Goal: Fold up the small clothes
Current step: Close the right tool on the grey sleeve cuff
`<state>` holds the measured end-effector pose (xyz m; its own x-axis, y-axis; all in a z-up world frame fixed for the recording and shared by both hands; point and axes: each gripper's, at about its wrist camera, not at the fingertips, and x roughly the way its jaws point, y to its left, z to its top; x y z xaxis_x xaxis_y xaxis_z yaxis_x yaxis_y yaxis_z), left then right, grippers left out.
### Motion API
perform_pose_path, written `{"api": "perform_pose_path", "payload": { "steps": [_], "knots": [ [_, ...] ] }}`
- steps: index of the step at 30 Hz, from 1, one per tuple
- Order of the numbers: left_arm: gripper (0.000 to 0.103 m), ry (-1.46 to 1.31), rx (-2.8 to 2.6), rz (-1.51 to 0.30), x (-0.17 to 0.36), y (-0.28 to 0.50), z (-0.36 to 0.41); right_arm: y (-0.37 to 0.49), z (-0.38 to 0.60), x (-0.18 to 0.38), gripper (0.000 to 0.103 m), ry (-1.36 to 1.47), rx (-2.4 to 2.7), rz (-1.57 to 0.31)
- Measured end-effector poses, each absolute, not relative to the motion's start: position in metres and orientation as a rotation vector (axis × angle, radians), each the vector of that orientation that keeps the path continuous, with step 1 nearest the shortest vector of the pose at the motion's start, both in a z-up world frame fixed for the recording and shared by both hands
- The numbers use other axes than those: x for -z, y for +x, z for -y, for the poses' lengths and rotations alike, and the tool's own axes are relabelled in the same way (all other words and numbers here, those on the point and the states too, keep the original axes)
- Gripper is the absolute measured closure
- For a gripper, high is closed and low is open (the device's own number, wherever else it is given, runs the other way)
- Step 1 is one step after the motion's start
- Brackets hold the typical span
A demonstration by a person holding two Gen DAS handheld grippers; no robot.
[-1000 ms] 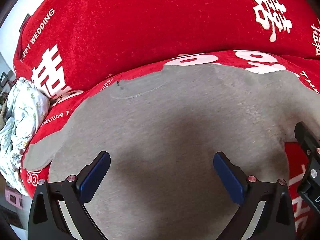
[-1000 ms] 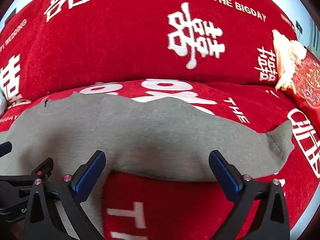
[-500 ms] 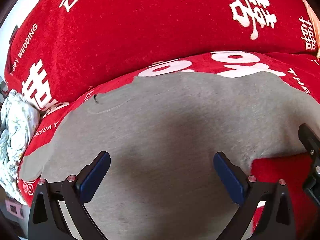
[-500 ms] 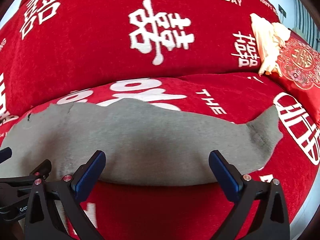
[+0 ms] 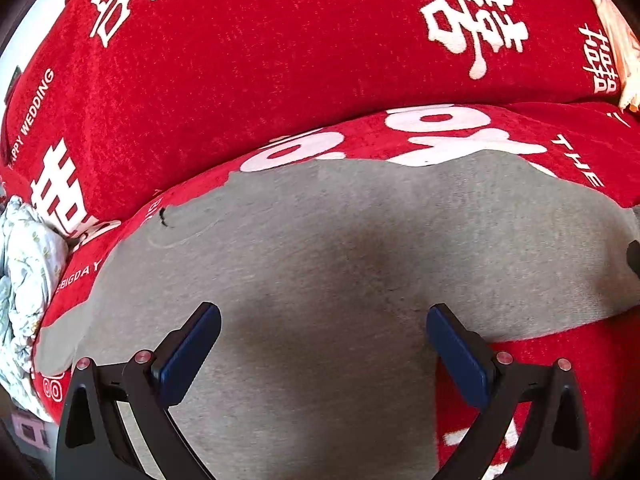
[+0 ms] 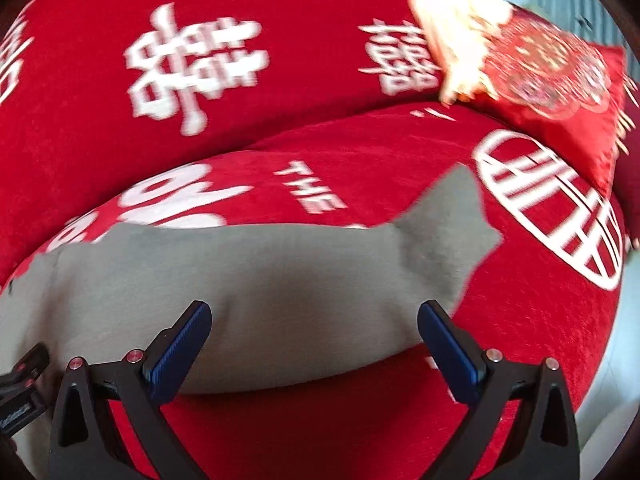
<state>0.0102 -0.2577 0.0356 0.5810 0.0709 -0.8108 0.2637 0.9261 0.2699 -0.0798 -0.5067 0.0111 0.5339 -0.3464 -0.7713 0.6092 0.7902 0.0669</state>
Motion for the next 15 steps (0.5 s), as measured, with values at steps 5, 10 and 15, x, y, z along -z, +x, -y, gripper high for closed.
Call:
{"api": "perform_pose_path", "payload": {
  "steps": [5,10,15],
  "knots": [
    [0.000,0.385,0.121,-0.957,-0.035,0.011,0.262,-0.090,0.539,-0.001,0.000,0.436,0.650,-0.843],
    [0.000,0.384,0.121,-0.956,-0.037,0.010,0.262,-0.088,0.565,0.009,0.000,0.548,0.625,-0.843],
    [0.000,0.381,0.116,-0.955,-0.036,0.009,0.260,-0.079,0.595,0.018,0.022,0.626,0.575,-0.821]
  ]
}}
